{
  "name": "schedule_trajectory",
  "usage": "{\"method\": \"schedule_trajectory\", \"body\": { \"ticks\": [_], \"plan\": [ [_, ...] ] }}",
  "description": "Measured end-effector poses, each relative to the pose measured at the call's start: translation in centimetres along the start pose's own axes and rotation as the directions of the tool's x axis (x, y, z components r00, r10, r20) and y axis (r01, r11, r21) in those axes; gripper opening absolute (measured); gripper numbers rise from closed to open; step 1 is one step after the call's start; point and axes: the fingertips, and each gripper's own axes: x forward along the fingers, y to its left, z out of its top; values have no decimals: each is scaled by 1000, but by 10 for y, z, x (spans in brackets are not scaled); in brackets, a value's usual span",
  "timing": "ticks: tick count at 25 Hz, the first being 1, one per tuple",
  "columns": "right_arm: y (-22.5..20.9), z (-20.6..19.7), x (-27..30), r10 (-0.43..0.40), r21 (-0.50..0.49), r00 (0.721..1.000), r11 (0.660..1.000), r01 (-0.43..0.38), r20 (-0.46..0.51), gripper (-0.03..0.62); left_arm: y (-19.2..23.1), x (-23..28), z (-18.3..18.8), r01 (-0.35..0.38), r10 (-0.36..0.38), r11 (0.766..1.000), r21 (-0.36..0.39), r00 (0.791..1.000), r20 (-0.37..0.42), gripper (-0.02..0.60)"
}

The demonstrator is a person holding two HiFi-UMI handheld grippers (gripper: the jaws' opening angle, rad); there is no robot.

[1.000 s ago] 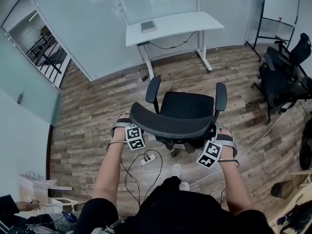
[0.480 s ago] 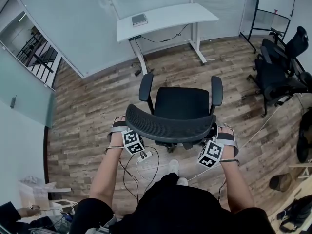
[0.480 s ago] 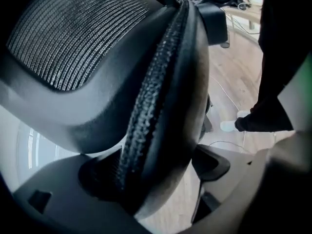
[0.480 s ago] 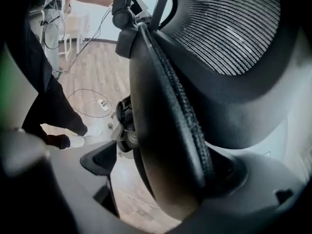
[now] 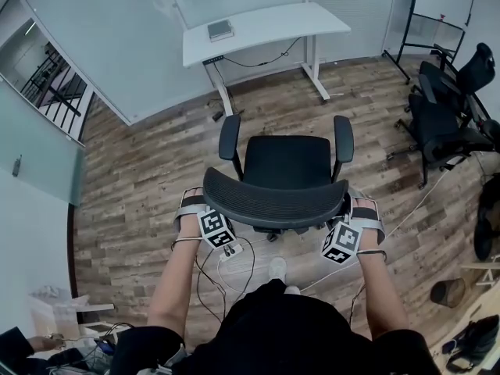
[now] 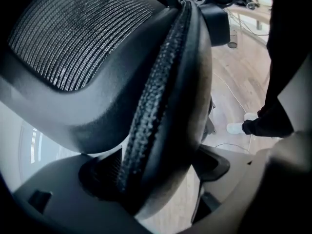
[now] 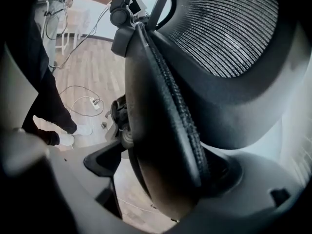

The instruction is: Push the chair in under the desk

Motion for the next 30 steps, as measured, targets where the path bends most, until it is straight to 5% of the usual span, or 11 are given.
{"method": "schedule_trajectory", "body": {
  "ticks": [19, 30],
  "plan": [
    [-50, 22, 62, -20, 41, 999, 999, 22, -39, 491, 77, 69, 3, -67, 68, 998, -16, 993, 96, 456],
    [-109, 1, 103, -53, 32, 999, 998, 53, 0, 491, 101, 102, 37, -18, 18, 1000, 0, 997, 80, 457]
  ]
}}
